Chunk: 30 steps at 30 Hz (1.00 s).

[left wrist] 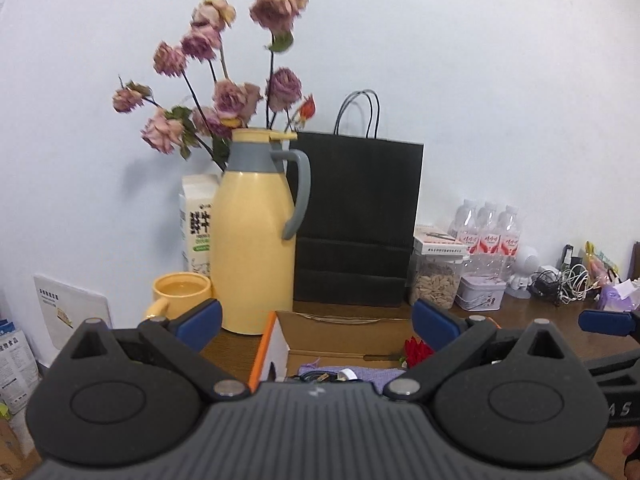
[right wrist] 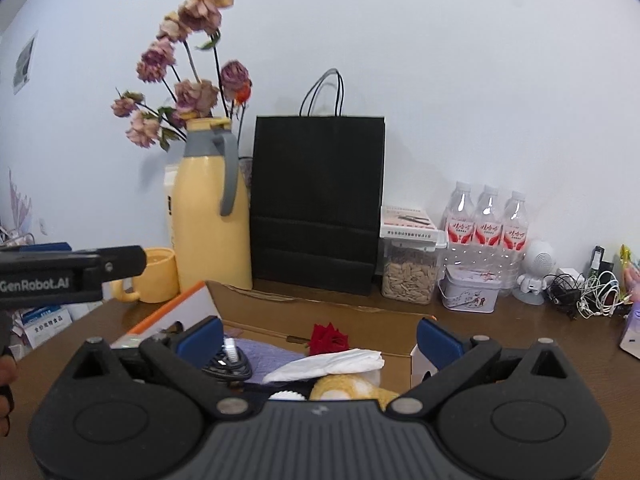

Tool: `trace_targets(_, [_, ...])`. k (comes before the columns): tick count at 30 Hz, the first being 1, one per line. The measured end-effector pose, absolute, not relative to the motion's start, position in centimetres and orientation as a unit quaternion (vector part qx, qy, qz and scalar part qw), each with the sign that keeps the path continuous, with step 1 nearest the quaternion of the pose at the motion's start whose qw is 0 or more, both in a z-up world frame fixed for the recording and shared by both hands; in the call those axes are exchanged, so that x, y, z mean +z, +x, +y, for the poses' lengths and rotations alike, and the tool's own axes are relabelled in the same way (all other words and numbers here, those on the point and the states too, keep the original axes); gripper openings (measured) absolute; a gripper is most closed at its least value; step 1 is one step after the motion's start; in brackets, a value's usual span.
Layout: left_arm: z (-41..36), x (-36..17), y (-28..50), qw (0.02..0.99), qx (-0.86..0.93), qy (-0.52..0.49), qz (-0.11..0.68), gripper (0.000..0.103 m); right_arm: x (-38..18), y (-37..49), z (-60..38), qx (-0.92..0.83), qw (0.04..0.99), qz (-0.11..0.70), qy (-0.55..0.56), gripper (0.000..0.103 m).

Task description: Organize objects

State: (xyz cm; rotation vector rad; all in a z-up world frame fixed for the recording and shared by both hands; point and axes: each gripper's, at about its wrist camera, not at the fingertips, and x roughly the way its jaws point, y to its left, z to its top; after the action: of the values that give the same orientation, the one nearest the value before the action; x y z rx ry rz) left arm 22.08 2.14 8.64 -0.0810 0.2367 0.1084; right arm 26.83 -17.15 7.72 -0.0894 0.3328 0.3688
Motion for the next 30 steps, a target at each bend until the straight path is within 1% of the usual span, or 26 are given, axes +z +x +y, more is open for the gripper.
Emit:
trace_targets(8, [2.3, 10.0, 16.1, 0.992, 0.050, -0.037, 0.109, 0.103, 10.0, 20.8, -18.3, 0.182, 0.972, 0.145, -0.037, 0.103])
trace_targets(18, [2.1, 9.7, 8.9, 0.992, 0.042, -0.036, 0.115, 0.103, 10.7, 13.1, -18.9, 0.190, 0.973, 0.128, -0.034, 0.103])
trace_targets(24, [1.7, 8.3, 5.2, 0.990, 0.031, -0.037, 0.132, 0.103, 10.0, 9.1, -19.9, 0.191, 0.972, 0.138, -0.021, 0.103])
trace_targets(30, [1.4, 6.5, 3.0, 0.986, 0.023, -0.043, 0.160, 0.103, 8.5, 6.9, -21.1, 0.181, 0.969, 0.168, -0.002, 0.103])
